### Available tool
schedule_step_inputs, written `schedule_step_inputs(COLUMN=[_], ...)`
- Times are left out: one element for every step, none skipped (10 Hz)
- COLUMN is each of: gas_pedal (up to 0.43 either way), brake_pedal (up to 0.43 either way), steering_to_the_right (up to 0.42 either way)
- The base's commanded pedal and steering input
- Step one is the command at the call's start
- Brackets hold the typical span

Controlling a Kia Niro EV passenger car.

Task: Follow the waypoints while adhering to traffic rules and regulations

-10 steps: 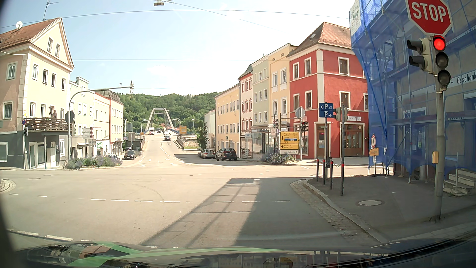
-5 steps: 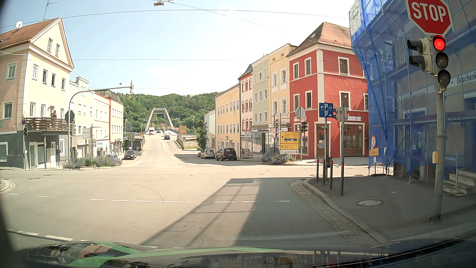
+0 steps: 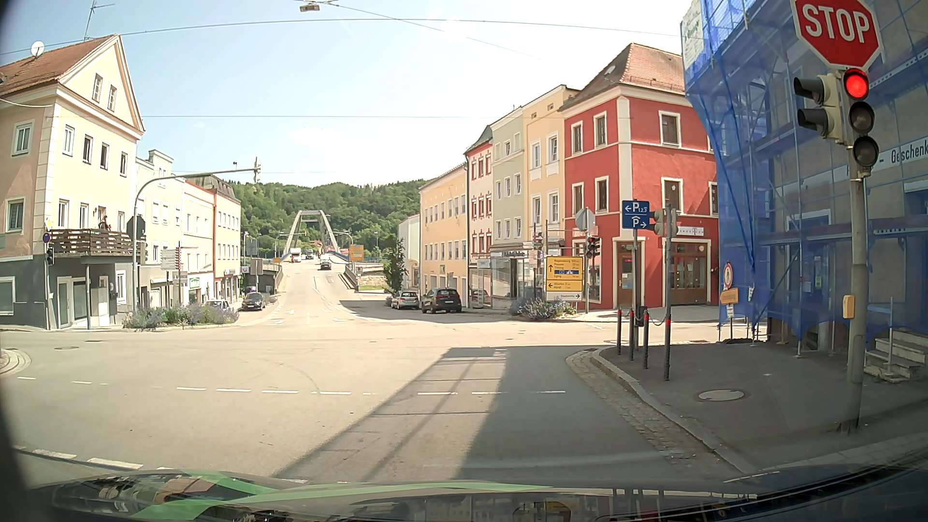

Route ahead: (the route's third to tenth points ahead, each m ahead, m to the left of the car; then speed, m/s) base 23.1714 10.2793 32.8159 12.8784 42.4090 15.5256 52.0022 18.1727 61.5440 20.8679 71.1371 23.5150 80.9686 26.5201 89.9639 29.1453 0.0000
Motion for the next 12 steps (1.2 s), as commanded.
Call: schedule_step_inputs(gas_pedal=[0.000, 0.000, 0.000, 0.000, 0.000, 0.000, 0.000, 0.000, 0.000, 0.000, 0.000, 0.000], brake_pedal=[0.122, 0.116, 0.122, 0.122, 0.140, 0.140, 0.134, 0.122, 0.116, 0.116, 0.122, 0.122], steering_to_the_right=[0.021, 0.021, 0.020, 0.021, 0.021, 0.021, 0.021, 0.020, 0.021, 0.020, 0.021, 0.020])
